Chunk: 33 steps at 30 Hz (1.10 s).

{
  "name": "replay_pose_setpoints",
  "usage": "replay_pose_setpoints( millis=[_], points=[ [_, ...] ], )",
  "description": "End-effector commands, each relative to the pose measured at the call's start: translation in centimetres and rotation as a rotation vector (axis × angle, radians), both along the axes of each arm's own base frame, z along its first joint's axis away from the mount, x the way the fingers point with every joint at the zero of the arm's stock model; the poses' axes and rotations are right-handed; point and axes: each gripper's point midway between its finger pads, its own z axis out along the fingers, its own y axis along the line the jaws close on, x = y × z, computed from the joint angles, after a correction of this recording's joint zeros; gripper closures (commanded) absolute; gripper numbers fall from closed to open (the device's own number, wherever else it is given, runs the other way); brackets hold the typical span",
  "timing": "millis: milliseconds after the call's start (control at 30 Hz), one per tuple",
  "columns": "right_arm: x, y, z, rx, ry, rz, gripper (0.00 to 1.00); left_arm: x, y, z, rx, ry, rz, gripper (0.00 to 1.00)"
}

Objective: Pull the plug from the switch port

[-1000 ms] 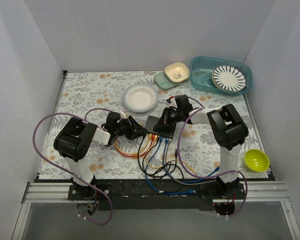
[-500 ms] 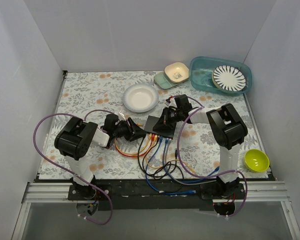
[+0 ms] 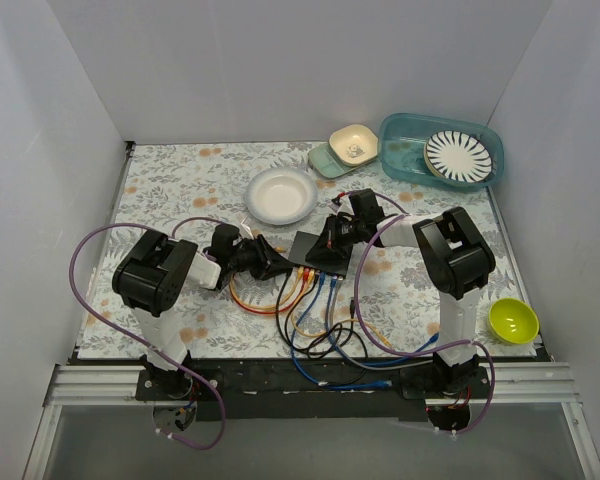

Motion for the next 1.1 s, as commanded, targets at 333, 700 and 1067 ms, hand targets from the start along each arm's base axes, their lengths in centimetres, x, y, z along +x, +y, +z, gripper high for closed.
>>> replay_pose_setpoints(
  millis=[333, 700, 1067],
  points=[
    [-0.9, -1.9, -3.9, -0.182, -0.001, -0.018, 0.96, 1.1, 0.1, -1.3, 0.045, 0.022, 0.026, 1.00],
    [-2.8, -0.9, -2.3, -0.310, -0.154, 0.093, 0.96, 0.2, 0.3, -1.7, 0.045, 0.034, 0.011, 1.00],
    [-3.3, 0.1, -3.7, -0.438, -0.183, 0.157, 0.96, -0.2, 0.3, -1.3, 0.045, 0.031, 0.000, 1.00]
  ],
)
